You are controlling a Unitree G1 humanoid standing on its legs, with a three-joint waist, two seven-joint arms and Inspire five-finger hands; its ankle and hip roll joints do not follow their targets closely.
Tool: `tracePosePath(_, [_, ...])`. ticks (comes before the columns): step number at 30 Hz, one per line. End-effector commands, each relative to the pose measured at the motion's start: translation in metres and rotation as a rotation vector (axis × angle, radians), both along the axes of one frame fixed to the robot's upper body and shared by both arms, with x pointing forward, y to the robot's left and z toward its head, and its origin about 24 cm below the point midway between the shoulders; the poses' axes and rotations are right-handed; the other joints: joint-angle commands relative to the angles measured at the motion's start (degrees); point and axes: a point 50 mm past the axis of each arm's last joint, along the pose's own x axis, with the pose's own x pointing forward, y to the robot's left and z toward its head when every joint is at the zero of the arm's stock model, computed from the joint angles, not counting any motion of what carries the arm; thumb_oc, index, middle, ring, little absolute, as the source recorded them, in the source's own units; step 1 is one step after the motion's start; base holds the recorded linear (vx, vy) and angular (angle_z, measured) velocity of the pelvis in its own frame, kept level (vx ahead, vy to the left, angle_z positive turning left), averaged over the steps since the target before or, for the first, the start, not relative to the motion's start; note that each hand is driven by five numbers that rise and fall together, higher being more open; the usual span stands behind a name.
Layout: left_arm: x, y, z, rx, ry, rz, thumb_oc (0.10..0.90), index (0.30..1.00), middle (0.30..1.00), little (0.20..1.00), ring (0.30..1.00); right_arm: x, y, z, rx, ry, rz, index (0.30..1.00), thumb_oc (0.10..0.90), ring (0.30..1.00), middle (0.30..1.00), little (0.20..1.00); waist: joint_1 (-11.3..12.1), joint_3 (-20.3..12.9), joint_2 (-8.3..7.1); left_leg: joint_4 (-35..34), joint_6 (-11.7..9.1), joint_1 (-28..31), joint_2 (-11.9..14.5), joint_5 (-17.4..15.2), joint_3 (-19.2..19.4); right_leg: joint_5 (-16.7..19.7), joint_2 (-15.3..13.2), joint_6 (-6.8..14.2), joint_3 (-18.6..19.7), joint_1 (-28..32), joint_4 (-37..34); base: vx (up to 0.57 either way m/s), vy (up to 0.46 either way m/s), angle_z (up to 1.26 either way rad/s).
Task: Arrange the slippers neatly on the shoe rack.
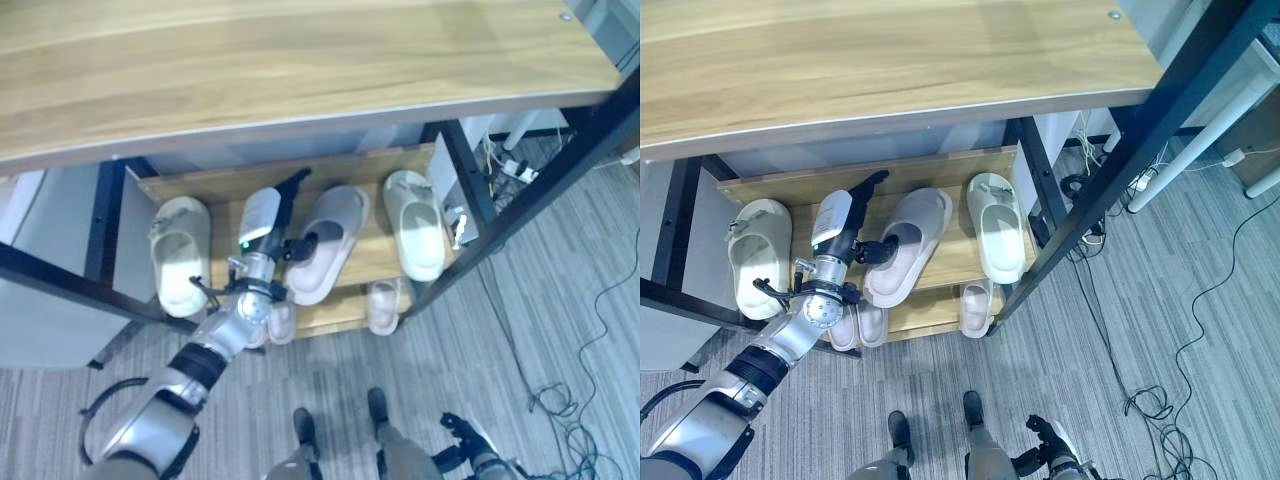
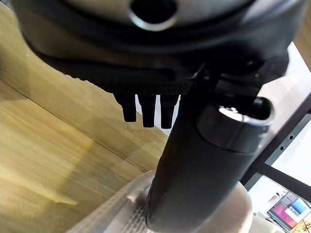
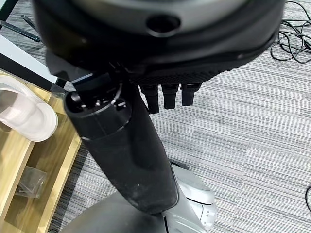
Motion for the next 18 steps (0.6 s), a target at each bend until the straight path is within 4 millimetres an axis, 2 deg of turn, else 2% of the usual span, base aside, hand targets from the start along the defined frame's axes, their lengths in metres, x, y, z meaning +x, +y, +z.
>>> tracePosePath(1, [0.017, -0.001, 0.07, -0.116, -0.228, -0.029, 0.4, 0.3, 0.3, 0.3, 0.3, 0.003, -0.004, 0.005, -0.023, -0.039, 0.047, 0.9, 0.8, 0.9, 0.9, 0.9, 0.13, -2.06, 0.14, -0.37, -1.87, 1.95, 0.5, -5.93, -3.27, -3.62, -1.29, 5.1, -2.02, 2.2, 0.01, 0.04, -0.017, -0.01])
tracePosePath(11, [-0.001, -0.008, 0.045, -0.2, -0.151, -0.116, 0.4, 0.3, 0.3, 0.3, 0.3, -0.015, -0.002, -0.003, -0.012, 0.022, 0.033, 0.9, 0.8, 0.9, 0.9, 0.9, 1.03, -2.61, 0.48, -0.37, -2.08, 4.99, 0.7, -6.42, -4.37, -5.24, -0.85, 4.5, -3.28, 5.84, 0.01, 0.01, -0.014, 0.0])
tracePosePath(14, [-0.027, -0.003, 0.032, -0.326, -0.143, -0.161, 0.4, 0.3, 0.3, 0.3, 0.3, -0.023, 0.0, -0.006, 0.009, 0.047, -0.001, 0.9, 0.8, 0.9, 0.9, 0.9, 2.7, -3.01, 0.41, -0.37, -2.18, 6.78, 0.84, -6.57, -5.38, -6.31, -0.68, 4.04, -4.39, 8.5, 0.01, 0.04, -0.071, 0.24])
tracePosePath(15, [-0.049, 0.001, 0.022, -0.443, -0.119, -0.199, 0.4, 0.3, 0.3, 0.3, 0.3, -0.029, 0.001, -0.008, 0.021, 0.066, -0.024, 0.9, 0.8, 0.9, 0.9, 0.9, 3.83, -3.28, 0.34, -0.37, -2.22, 7.86, 0.86, -6.57, -6.09, -6.88, -0.6, 3.69, -5.28, 10.1, 0.01, 0.02, -0.071, 0.3])
tracePosePath(17, [-0.063, 0.003, 0.014, -0.506, -0.079, -0.233, 0.4, 0.3, 0.3, 0.3, 0.3, -0.032, 0.0, -0.01, 0.025, 0.077, -0.037, 0.9, 0.8, 0.9, 0.9, 0.9, 4.67, -3.37, 0.34, -0.37, -2.25, 8.46, 0.91, -6.47, -6.73, -7.31, -0.54, 3.4, -6.0, 11.3, 0.01, 0.0, -0.056, 0.22])
tracePosePath(18, [-0.063, 0.003, 0.014, -0.506, -0.079, -0.232, 0.4, 0.3, 0.3, 0.3, 0.3, -0.032, 0.0, -0.01, 0.025, 0.077, -0.036, 0.9, 0.8, 0.9, 0.9, 0.9, 4.63, -3.37, 0.34, -0.37, -2.25, 8.48, 0.91, -6.47, -6.75, -7.32, -0.54, 3.4, -6.02, 11.33, 0.01, 0.0, -0.044, 0.39])
